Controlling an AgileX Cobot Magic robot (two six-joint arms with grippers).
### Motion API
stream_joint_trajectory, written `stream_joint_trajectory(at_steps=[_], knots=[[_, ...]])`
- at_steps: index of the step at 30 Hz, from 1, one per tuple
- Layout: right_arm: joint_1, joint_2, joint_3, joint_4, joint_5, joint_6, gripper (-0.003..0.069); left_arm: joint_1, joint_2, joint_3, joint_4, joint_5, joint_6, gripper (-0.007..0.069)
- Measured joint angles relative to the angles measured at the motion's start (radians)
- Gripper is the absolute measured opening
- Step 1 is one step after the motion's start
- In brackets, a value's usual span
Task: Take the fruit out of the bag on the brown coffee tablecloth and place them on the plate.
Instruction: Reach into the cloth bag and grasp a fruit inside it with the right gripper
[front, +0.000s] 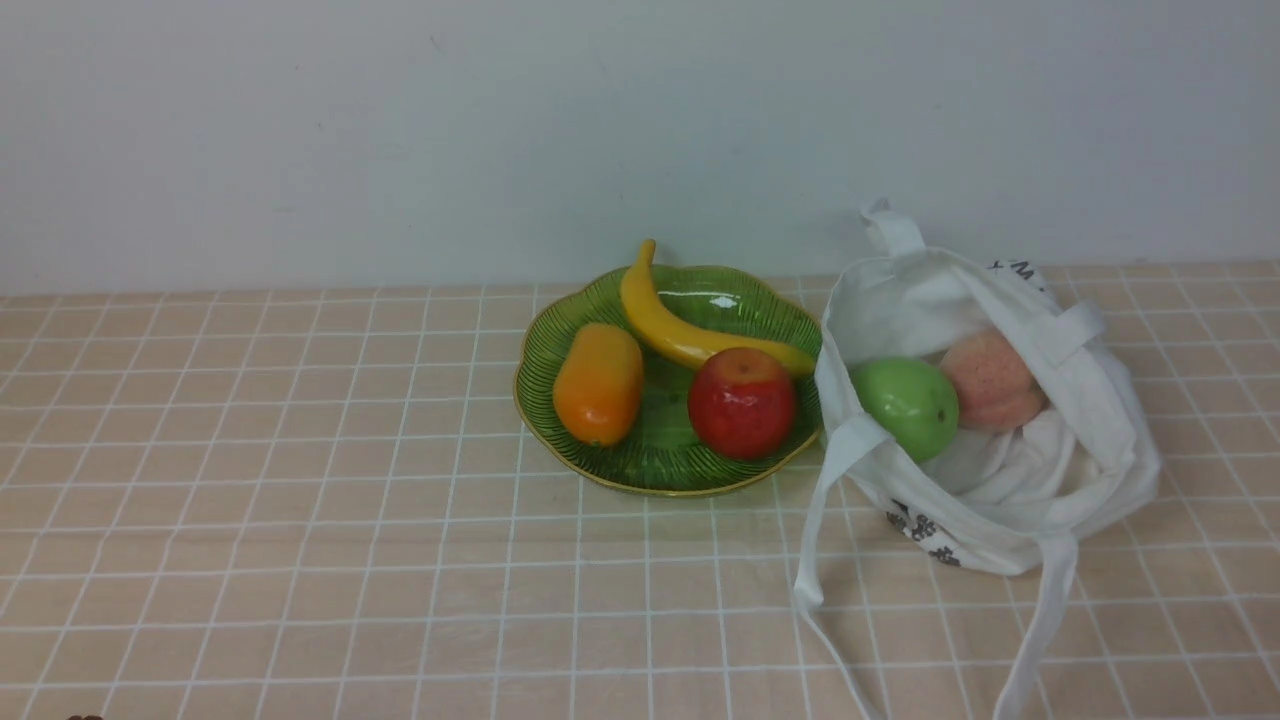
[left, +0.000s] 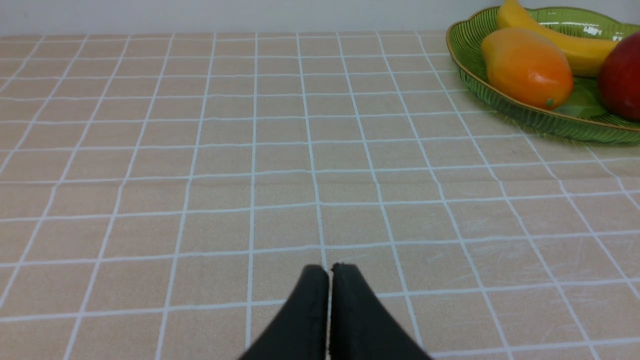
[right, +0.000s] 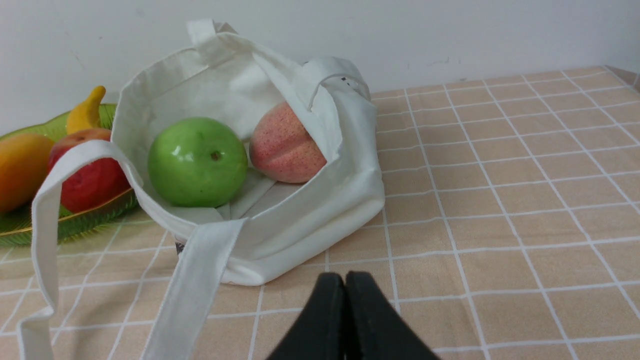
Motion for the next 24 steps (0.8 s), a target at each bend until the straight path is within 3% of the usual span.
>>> stream_joint_trajectory(at_steps=[10, 17, 21, 24], knots=[[0.000, 0.000, 0.001, -0.120, -0.001, -0.028, -0.0015, 0.000, 0.000, 0.000, 0.000, 0.000, 0.000, -0.0008], [0.000, 0.000, 0.001, -0.139, -0.001, -0.027, -0.0015, 0.000, 0.000, 0.000, 0.000, 0.000, 0.000, -0.0008], [0.000, 0.000, 0.006, 0.034, -0.036, 0.086, -0.0015, 0.000, 0.000, 0.000, 0.000, 0.000, 0.000, -0.0008], [0.000, 0.000, 0.010, 0.295, -0.064, 0.239, -0.0015, 0.000, 0.000, 0.000, 0.000, 0.000, 0.000, -0.0008]])
